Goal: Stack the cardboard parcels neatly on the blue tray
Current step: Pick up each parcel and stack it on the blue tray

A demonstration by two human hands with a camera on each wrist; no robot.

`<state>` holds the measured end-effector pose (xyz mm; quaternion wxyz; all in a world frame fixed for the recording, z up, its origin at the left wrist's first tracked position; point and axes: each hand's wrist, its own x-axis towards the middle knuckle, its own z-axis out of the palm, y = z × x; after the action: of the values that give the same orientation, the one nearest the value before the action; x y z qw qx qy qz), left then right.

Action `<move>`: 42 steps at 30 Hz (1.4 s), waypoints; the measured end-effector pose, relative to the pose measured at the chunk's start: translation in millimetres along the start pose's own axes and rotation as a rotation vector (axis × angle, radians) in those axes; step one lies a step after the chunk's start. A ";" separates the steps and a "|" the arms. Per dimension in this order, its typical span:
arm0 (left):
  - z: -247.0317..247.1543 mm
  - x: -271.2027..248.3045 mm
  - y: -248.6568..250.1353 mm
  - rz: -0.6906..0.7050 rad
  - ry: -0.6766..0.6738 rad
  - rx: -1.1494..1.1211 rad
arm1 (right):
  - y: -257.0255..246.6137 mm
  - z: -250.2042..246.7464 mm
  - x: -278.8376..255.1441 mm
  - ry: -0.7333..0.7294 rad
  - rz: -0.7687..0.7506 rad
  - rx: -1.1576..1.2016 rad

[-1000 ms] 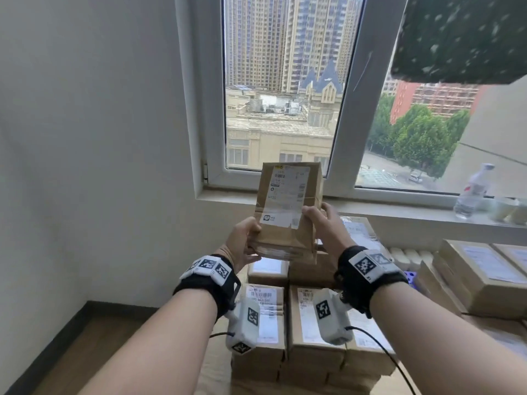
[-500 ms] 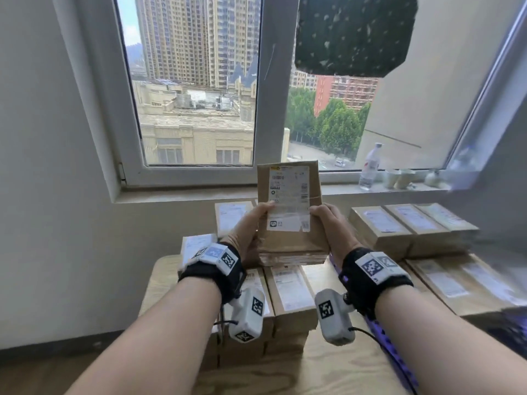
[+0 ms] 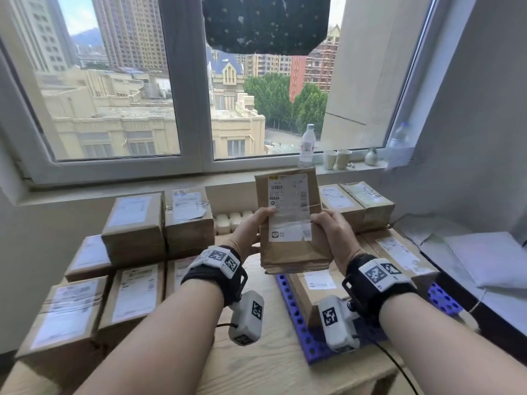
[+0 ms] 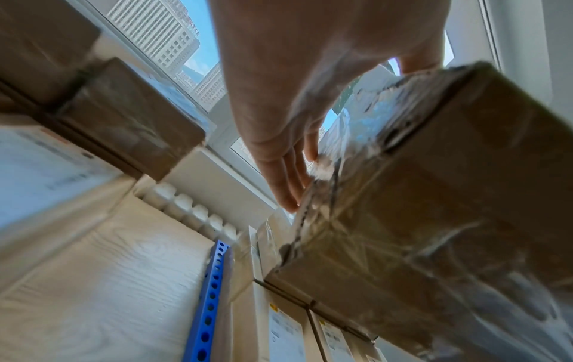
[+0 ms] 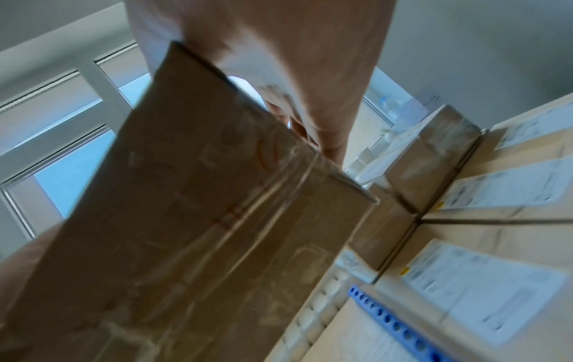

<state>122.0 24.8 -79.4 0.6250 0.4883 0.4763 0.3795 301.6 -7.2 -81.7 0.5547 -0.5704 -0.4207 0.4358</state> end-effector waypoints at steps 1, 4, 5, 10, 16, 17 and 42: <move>14.7 4.9 -2.0 -0.001 0.013 -0.005 | 2.7 -14.7 4.0 0.004 0.006 -0.001; 57.9 19.5 -8.8 0.003 0.037 -0.004 | 13.2 -57.7 17.8 0.008 0.027 -0.024; 73.6 23.4 -10.6 -0.002 0.049 -0.011 | 17.4 -72.9 23.7 0.001 0.045 -0.026; 117.3 37.3 -24.3 -0.037 0.111 -0.019 | 35.2 -115.4 43.0 -0.043 0.137 -0.059; 129.2 65.4 -47.2 -0.245 0.117 0.079 | 67.5 -127.7 68.7 -0.074 0.283 -0.038; 128.3 70.9 -49.8 -0.282 0.107 0.094 | 73.3 -128.3 73.5 -0.079 0.311 -0.029; 110.2 153.8 -78.5 -0.514 0.145 0.226 | 113.9 -103.9 158.0 -0.237 0.506 -0.467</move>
<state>268.9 123.4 -182.6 0.6066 0.3900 0.6671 0.1871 443.5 113.9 -199.9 0.2316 -0.7133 -0.4158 0.5144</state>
